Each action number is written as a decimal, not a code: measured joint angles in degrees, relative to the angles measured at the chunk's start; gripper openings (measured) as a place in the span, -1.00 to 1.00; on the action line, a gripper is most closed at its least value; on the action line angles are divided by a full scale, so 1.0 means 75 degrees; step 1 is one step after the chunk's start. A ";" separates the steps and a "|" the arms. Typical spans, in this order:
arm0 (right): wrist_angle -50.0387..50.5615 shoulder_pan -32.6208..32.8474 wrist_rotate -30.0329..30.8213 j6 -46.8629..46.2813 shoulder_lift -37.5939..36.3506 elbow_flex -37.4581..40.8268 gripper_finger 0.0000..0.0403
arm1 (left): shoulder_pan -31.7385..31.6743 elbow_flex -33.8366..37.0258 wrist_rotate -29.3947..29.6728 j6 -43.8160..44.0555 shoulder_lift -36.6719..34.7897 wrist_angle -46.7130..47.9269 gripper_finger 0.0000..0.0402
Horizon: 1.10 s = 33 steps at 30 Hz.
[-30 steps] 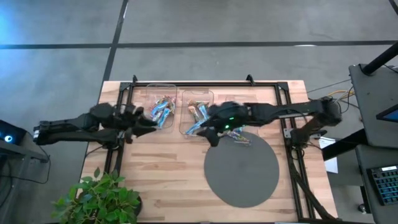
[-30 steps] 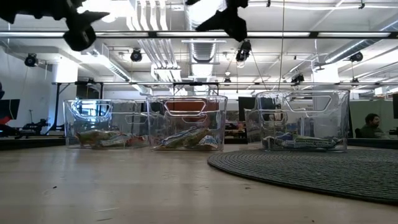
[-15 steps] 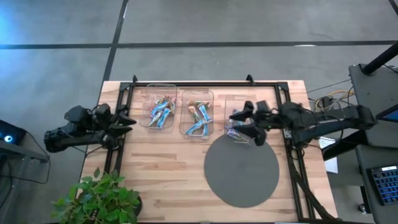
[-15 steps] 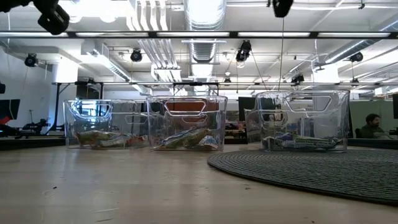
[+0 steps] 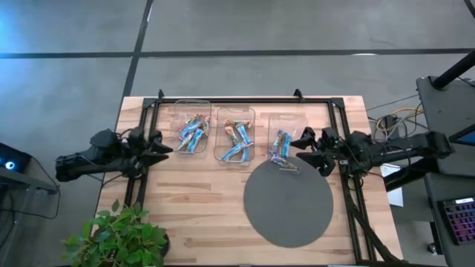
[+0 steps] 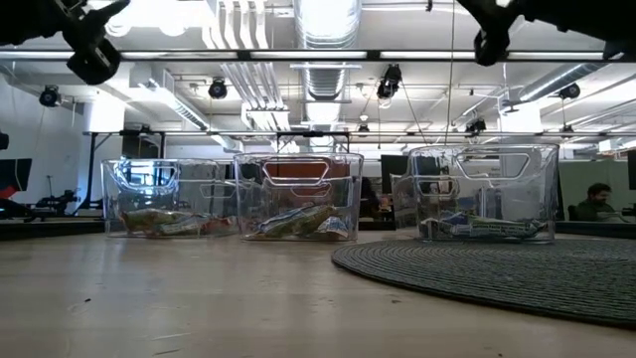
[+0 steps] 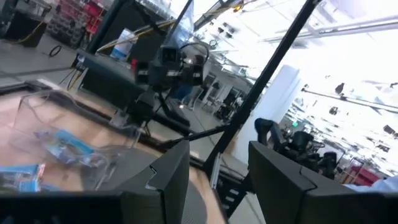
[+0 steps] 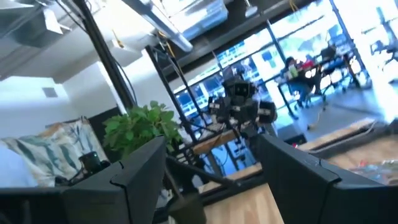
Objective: Pick and place Granola Bars by type
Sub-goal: Return to Home Position
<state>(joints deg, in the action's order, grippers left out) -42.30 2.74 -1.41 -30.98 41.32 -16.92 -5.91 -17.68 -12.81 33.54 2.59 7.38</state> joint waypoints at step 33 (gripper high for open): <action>0.3359 -0.0003 0.0008 -0.0009 -0.2043 0.2185 0.21 | 0.0052 0.2288 0.0415 -0.0038 -0.0335 -0.1301 -0.27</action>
<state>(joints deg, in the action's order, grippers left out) -17.11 2.72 -1.34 -31.05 25.99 -0.54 -5.52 -0.51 -9.69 33.26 0.08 -2.38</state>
